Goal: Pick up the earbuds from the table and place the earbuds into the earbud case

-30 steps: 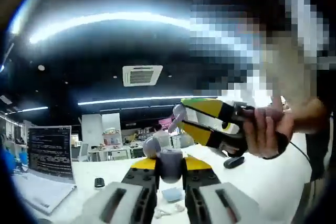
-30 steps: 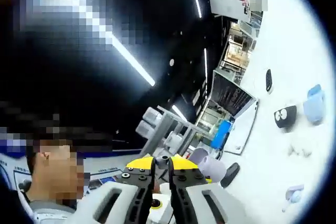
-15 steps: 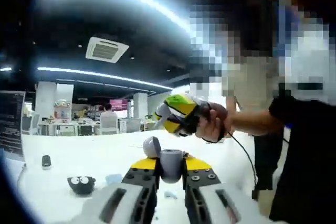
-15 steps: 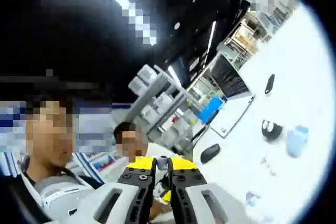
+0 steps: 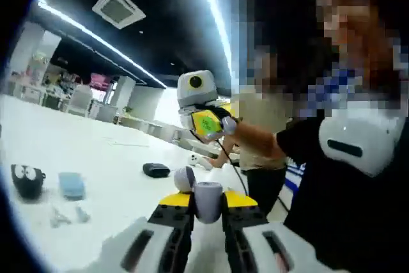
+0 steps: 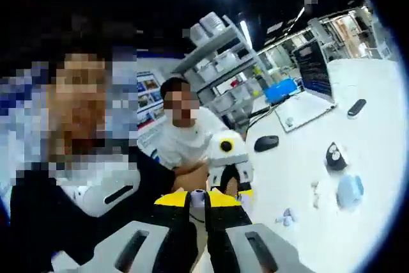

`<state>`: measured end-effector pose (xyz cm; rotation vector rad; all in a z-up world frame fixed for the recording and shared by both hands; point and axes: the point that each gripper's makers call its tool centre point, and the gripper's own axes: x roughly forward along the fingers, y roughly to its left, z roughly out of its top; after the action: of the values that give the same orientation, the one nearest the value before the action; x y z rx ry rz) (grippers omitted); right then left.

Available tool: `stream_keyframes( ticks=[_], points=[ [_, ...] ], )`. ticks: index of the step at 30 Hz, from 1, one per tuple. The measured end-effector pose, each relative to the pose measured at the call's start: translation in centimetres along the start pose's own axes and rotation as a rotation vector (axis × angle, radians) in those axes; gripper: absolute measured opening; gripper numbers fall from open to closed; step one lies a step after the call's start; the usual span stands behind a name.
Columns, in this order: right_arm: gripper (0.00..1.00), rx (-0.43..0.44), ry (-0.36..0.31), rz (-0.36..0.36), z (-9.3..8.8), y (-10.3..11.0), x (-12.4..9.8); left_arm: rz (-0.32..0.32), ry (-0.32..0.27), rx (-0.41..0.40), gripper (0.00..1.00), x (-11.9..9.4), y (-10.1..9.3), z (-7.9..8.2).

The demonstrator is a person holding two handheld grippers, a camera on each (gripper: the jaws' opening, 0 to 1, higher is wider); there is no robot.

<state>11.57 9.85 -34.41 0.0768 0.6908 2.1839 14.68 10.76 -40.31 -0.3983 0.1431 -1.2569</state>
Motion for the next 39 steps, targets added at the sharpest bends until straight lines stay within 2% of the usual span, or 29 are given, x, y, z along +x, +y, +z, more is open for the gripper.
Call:
stream_keyframes(
  ticks=[2,4,6,7,10,11,13,15,18,20,22,23,25,33,37,39],
  points=[
    [0.09,-0.045,0.057,0.058,-0.7,1.0,0.9,-0.074,0.006,-0.009,0.19,-0.1,-0.8,0.2],
    [0.09,-0.104,0.103,0.131,-0.9,1.8,1.1,-0.138,0.022,-0.053,0.19,-0.1,-1.6,0.3],
    [0.09,-0.092,0.127,0.231,-0.9,3.0,0.9,-0.192,0.033,-0.078,0.19,-0.1,-1.6,0.8],
    [0.09,-0.103,0.133,0.304,-0.9,3.7,0.8,-0.225,0.038,-0.086,0.19,-0.1,-1.7,1.0],
    [0.09,-0.081,0.152,0.423,-0.7,4.5,0.7,-0.333,0.031,-0.110,0.19,0.4,-3.1,1.3],
    [0.09,-0.064,0.145,0.452,-0.5,4.4,0.9,-0.363,0.029,-0.112,0.19,0.5,-3.4,1.4],
    [0.09,-0.061,0.172,0.496,-0.9,4.3,1.0,-0.430,0.041,-0.115,0.19,0.7,-4.6,1.1],
    [0.09,-0.043,0.200,0.548,-1.2,4.2,0.9,-0.465,0.047,-0.119,0.19,1.1,-4.9,0.8],
    [0.09,-0.017,0.240,0.625,-1.4,4.3,0.9,-0.509,0.055,-0.159,0.19,1.4,-5.4,0.5],
    [0.09,-0.005,0.288,0.665,-1.8,4.4,0.7,-0.523,0.055,-0.181,0.19,1.7,-5.5,0.3],
    [0.09,0.006,0.363,0.713,-2.4,4.2,0.6,-0.530,0.057,-0.215,0.19,2.0,-5.2,0.1],
    [0.09,0.004,0.375,0.719,-2.5,4.0,0.6,-0.532,0.054,-0.249,0.19,2.1,-5.2,0.1],
    [0.09,0.014,0.395,0.746,-2.3,3.7,0.5,-0.547,0.043,-0.297,0.19,2.4,-5.1,0.2],
    [0.09,0.057,0.429,0.841,-2.6,3.0,-0.4,-0.591,0.047,-0.307,0.19,3.1,-6.2,-0.6],
    [0.09,0.087,0.440,0.869,-2.9,2.7,-1.0,-0.599,0.050,-0.302,0.19,3.5,-6.4,-1.0],
    [0.09,0.097,0.453,0.859,-3.0,2.3,-1.2,-0.600,0.058,-0.316,0.19,3.6,-5.9,-1.1]
  ],
)
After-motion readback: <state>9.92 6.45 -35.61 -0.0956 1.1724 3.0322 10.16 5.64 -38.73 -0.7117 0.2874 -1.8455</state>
